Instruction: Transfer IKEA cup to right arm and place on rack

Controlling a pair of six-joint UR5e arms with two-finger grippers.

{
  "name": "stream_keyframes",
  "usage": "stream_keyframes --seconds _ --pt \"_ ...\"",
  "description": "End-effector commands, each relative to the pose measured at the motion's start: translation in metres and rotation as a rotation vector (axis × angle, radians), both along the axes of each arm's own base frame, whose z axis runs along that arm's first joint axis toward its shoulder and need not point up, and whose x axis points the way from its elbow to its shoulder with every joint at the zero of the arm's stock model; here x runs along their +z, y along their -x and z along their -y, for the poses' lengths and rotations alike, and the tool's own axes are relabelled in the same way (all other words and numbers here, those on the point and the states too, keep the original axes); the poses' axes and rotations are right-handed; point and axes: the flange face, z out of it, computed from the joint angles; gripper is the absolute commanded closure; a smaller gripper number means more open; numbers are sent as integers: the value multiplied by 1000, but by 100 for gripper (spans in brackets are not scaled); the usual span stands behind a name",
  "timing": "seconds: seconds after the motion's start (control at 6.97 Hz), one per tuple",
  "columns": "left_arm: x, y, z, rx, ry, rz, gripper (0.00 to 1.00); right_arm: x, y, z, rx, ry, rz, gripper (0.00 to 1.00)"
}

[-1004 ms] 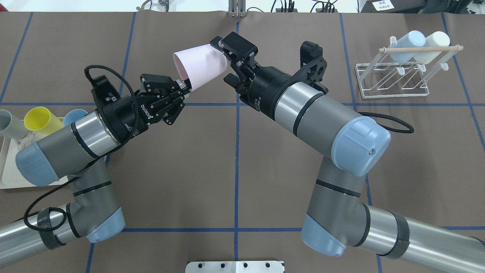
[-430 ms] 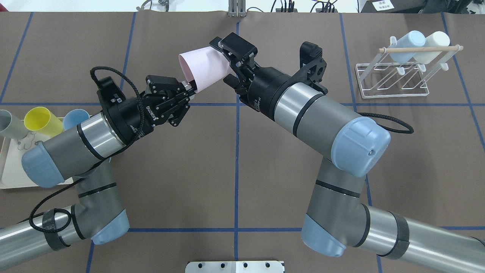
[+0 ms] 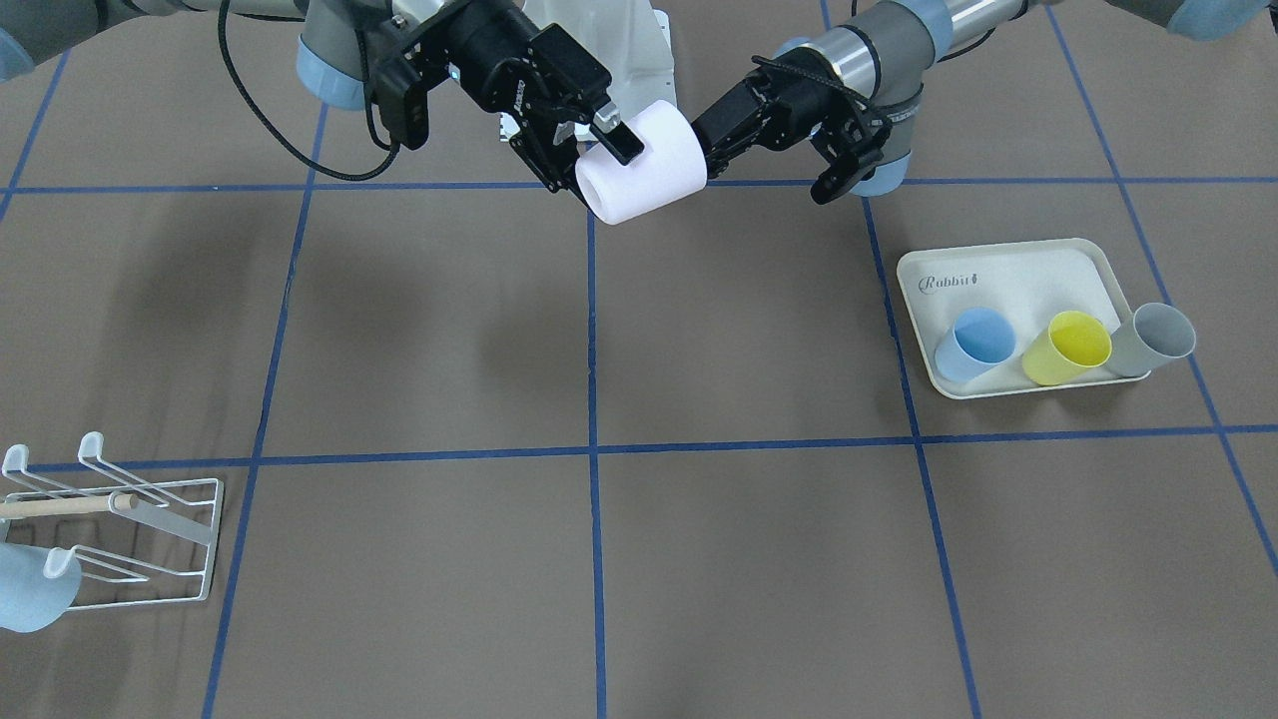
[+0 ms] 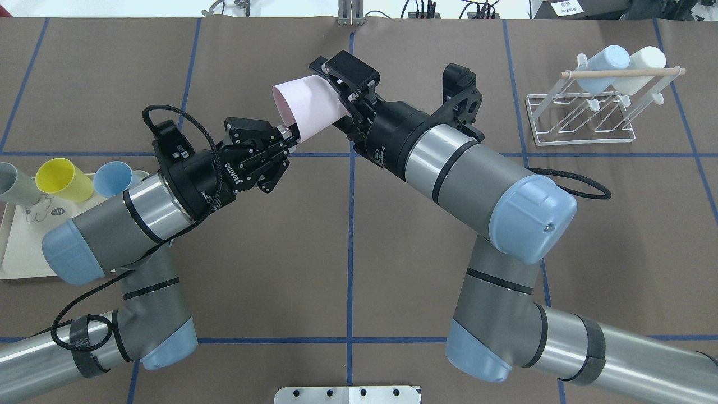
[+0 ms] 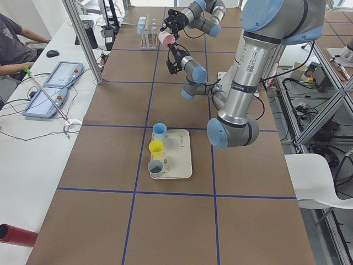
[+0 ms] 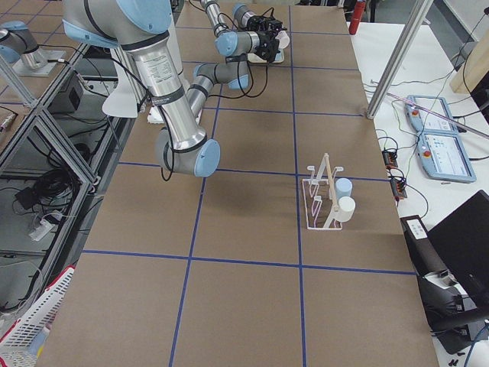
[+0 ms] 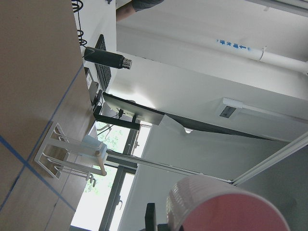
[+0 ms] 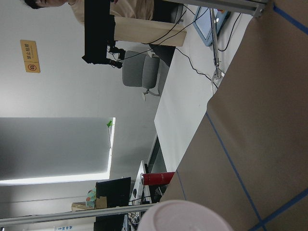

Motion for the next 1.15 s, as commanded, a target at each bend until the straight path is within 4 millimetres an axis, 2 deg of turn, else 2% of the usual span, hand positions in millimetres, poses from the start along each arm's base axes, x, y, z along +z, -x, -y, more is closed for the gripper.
stream_keyframes --seconds 0.0,0.57,0.72,0.86,1.0 --pt "0 -2 -2 3 0 -2 100 0 0 0 0 0 0 1" --pt "-5 -6 -6 8 2 -11 100 0 1 -1 -2 0 0 2" --pt "-5 -8 -7 8 5 -13 100 0 1 -1 -5 7 8 35" --pt "-8 -8 -7 7 2 -17 66 0 1 -1 -5 9 9 90" --pt "-9 -8 -6 -12 -14 0 1 1 1 -1 -6 8 6 100"
